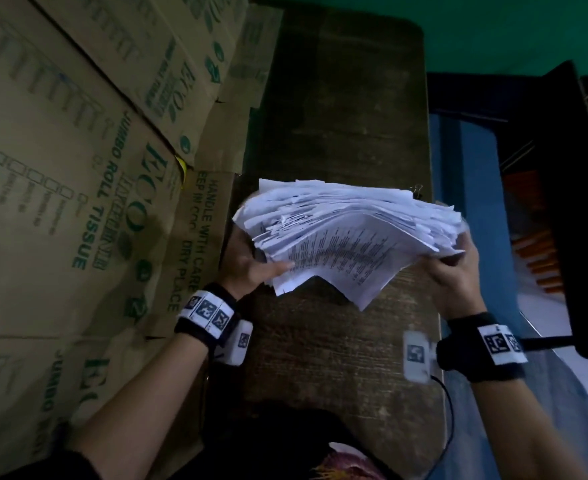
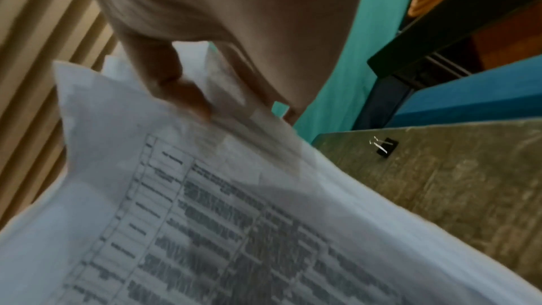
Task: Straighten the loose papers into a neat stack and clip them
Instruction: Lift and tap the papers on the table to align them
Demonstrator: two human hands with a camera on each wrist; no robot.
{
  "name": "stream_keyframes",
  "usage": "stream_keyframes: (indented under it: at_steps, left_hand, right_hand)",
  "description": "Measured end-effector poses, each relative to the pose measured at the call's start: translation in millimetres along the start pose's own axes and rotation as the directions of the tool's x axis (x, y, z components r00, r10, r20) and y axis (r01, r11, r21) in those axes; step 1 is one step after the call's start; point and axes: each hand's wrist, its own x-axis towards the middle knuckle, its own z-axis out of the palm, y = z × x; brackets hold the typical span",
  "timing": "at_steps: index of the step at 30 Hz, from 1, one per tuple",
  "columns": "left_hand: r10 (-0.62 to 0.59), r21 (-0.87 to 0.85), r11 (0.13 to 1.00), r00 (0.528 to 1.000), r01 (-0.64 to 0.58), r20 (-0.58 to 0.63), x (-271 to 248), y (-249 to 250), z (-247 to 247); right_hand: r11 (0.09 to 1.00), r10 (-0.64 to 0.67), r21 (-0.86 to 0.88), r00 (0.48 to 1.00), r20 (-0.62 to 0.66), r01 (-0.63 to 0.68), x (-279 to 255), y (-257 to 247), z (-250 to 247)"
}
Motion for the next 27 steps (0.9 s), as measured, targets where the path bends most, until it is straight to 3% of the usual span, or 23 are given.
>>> stream_keyframes:
  at_steps: [2,6,10,13,15,17,21,23,25,26,27]
  left_hand:
    - [0.065,-0.007,0.998,0.996,-0.065,0.063,1.3,16.2,0.5]
    - [0.117,-0.028,0.993,0.993,-0.117,-0.009,9.3,26.6,-4.5]
    - [0.110,0.055,0.992,0.993,-0.112,0.049,13.4,22.4,0.5]
    - [0.070,-0.009,0.997,0.995,-0.071,-0.075,18.2,20.8,3.2]
    - [0.108,0.018,0.994,0.975,-0.107,-0.194,17.8,24.4,-0.6]
    - [0.162,0.042,0.987,0.971,-0.157,-0.174,14.6,27.0,-3.3]
    - [0.134,0.187,0.975,0.990,-0.124,-0.042,1.5,25.1,-8.7]
    - [0.060,0.207,0.976,0.998,-0.062,0.016,2.5,19.3,-13.9]
    - [0.025,0.174,0.984,0.998,-0.033,0.049,4.6,22.4,-17.3]
    - [0.028,0.146,0.988,0.993,-0.045,0.116,7.2,24.4,-18.0]
    - [0.019,0.130,0.991,0.985,-0.042,0.174,8.3,25.2,-15.8]
  right_hand:
    - [1.000,0.024,0.005,1.000,0.005,-0.024,2.1,1.2,9.0]
    - [0.999,0.045,-0.024,0.999,0.008,-0.045,0.7,-1.6,9.1]
    - [0.981,0.061,-0.184,0.997,0.047,-0.051,6.1,7.4,17.2]
    - [0.980,-0.040,-0.193,0.999,0.014,0.042,7.6,0.7,25.0]
    - [0.980,-0.098,-0.174,0.995,0.003,0.097,5.4,-9.6,25.6]
    - [0.970,-0.101,-0.217,0.994,0.051,0.110,1.0,-12.2,18.5]
    - [0.921,0.158,-0.385,0.960,0.231,-0.059,-19.1,5.9,-10.7]
    - [0.890,0.331,-0.392,0.920,0.208,-0.232,-27.5,15.4,-13.7]
    - [0.882,0.400,-0.328,0.905,0.142,-0.339,-37.1,20.0,-7.4]
    - [0.879,0.410,-0.282,0.911,0.039,-0.383,-37.0,18.8,-3.2]
    - [0.837,0.432,-0.383,0.901,0.024,-0.391,-39.5,17.9,0.3]
